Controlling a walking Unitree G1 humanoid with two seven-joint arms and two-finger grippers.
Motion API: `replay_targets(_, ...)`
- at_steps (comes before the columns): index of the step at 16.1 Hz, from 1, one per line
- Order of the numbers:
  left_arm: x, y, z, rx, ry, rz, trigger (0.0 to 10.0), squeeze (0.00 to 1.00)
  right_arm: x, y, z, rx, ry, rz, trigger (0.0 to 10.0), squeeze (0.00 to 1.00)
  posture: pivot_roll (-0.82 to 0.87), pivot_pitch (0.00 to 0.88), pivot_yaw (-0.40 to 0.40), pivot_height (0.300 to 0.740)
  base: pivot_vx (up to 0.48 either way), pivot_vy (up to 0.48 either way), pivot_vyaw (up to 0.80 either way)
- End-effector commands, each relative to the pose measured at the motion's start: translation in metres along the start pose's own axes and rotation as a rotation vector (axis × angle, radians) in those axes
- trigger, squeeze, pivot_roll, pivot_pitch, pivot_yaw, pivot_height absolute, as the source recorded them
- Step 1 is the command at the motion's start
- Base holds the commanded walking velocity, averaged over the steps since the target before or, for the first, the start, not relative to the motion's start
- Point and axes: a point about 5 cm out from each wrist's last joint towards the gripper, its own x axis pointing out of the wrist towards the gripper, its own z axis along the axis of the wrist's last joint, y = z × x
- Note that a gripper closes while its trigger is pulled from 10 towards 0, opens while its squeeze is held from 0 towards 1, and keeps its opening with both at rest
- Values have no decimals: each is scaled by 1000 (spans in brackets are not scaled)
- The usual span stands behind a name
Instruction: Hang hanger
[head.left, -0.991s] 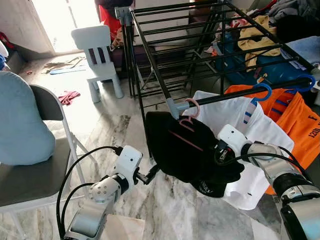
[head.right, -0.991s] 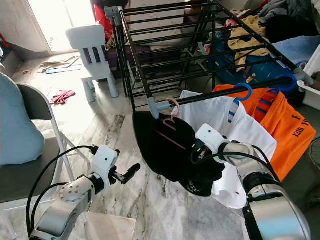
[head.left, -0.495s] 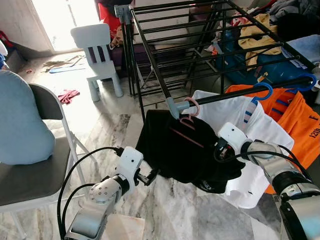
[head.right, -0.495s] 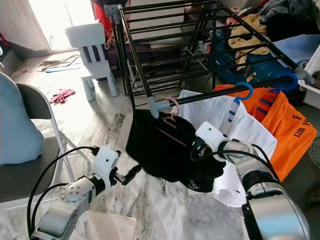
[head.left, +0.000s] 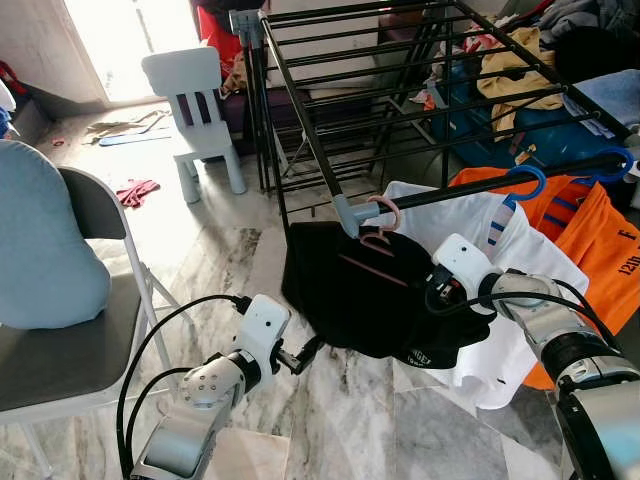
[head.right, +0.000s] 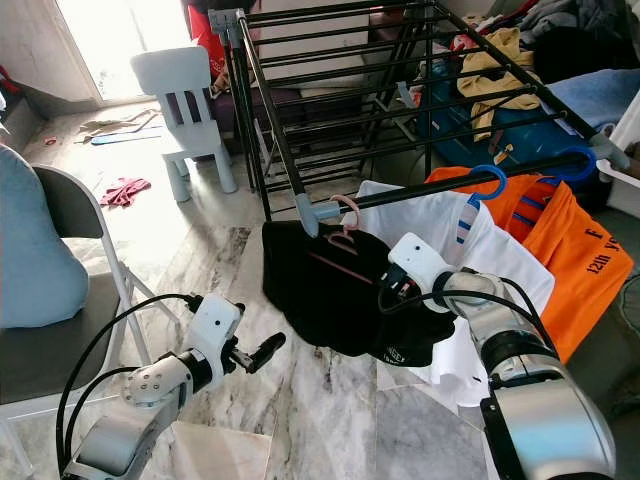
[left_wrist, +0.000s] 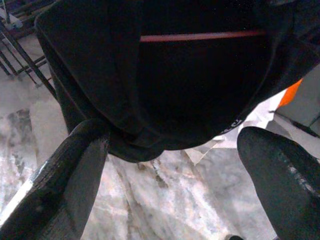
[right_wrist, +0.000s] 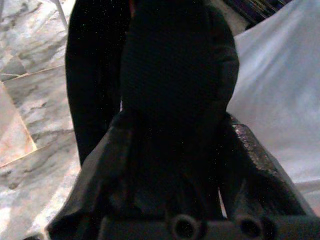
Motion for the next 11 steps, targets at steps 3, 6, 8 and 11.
replay_targets(3, -1, -2, -4, 7, 30, -11, 10000, 0, 3, 6, 5, 3, -17, 92, 0, 0, -92, 0, 29, 740, 0, 0, 0)
replay_targets(6, -1, -3, -4, 4, 30, -9, 10000, 0, 3, 7, 3, 9, -11, 111, 0, 0, -95, 0, 27, 740, 0, 0, 0)
replay_targets(8, -1, -3, -5, 4, 31, -9, 10000, 0, 2, 7, 3, 10, -11, 116, 0, 0, -98, 0, 26, 740, 0, 0, 0)
replay_targets(11, 0, -3, -5, 4, 33, -9, 10000, 0, 2, 8, 2, 16, -14, 125, 0, 0, -98, 0, 27, 740, 0, 0, 0)
